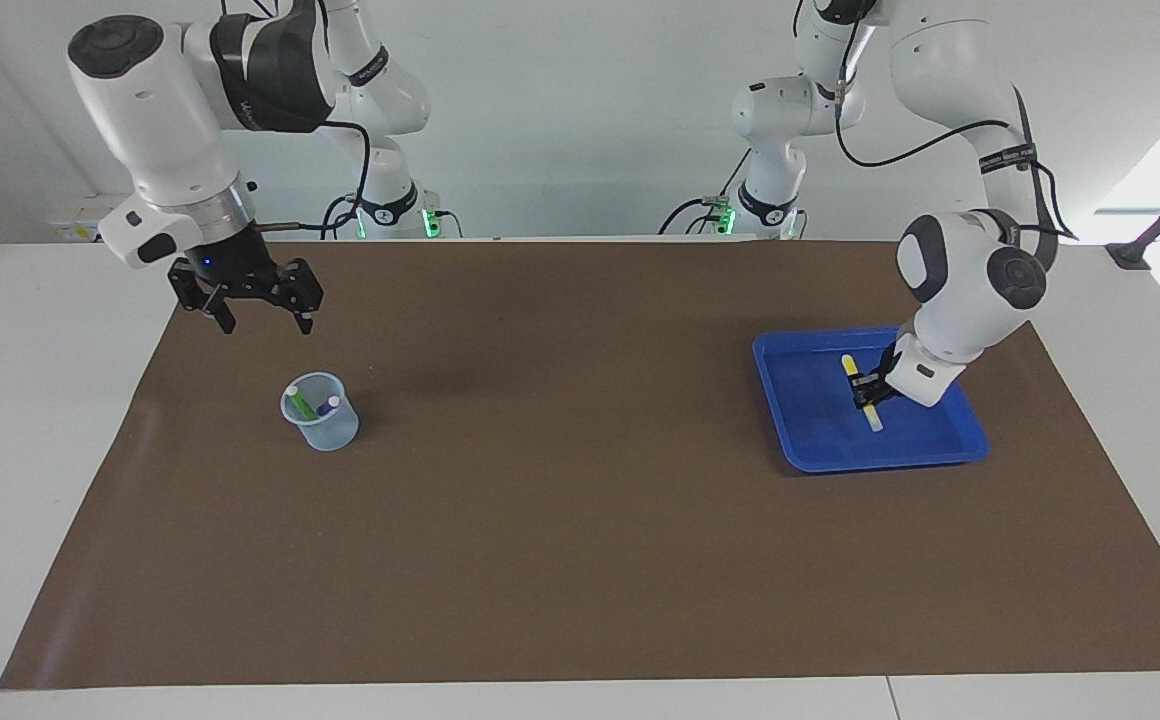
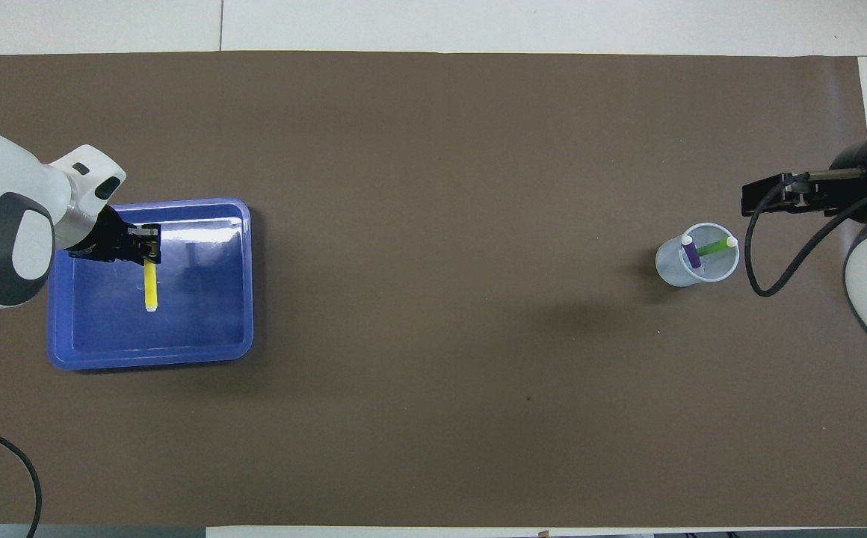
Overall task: Transfer and insert pens with both arms
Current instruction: 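Release the green pen while the left gripper grasps the yellow pen, then lift the yellow pen with the left gripper toward the right gripper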
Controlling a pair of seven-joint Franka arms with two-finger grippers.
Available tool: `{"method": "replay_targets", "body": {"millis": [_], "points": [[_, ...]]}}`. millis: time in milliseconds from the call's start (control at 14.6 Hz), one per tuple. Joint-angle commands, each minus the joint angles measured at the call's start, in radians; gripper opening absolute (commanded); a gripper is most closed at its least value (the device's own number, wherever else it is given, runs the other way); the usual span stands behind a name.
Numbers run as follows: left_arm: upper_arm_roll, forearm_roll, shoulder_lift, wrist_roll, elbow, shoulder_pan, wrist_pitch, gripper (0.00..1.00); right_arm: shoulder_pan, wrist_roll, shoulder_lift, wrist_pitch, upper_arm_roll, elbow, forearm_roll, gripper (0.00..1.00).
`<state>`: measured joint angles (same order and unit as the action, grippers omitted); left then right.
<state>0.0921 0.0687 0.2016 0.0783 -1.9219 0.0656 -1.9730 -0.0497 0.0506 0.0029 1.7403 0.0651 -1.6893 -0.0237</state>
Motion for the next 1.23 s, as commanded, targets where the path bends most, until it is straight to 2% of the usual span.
{"method": "replay_targets", "body": {"millis": [0,206,411,754,891,1165], "points": [[0.002,0.084,-0.036,0.099,0.088,0.005,0.158,0.0,-0.002,0.024,0.002,-0.082,0.007,0.063,0.001,1.0],[0.003,0.201,-0.07,0.409,0.165,0.003,0.221,0.0,-0.002,0.026,-0.017,-0.14,0.007,0.085,0.004,1.0],[0.012,0.324,-0.145,0.715,0.159,-0.012,0.224,0.0,-0.002,0.025,-0.023,-0.157,0.006,0.074,0.022,1.0],[0.049,0.537,-0.195,1.209,0.153,-0.041,0.207,0.0,-0.007,0.026,-0.024,-0.148,0.004,0.074,0.022,1.0],[0.07,0.612,-0.212,1.3,0.133,-0.069,0.206,0.0,0.001,0.026,-0.024,-0.148,0.007,0.077,0.034,1.0],[0.074,0.822,-0.27,1.39,0.022,-0.147,0.142,0.0,0.013,0.032,-0.02,-0.13,0.041,0.085,0.273,1.0]]}}
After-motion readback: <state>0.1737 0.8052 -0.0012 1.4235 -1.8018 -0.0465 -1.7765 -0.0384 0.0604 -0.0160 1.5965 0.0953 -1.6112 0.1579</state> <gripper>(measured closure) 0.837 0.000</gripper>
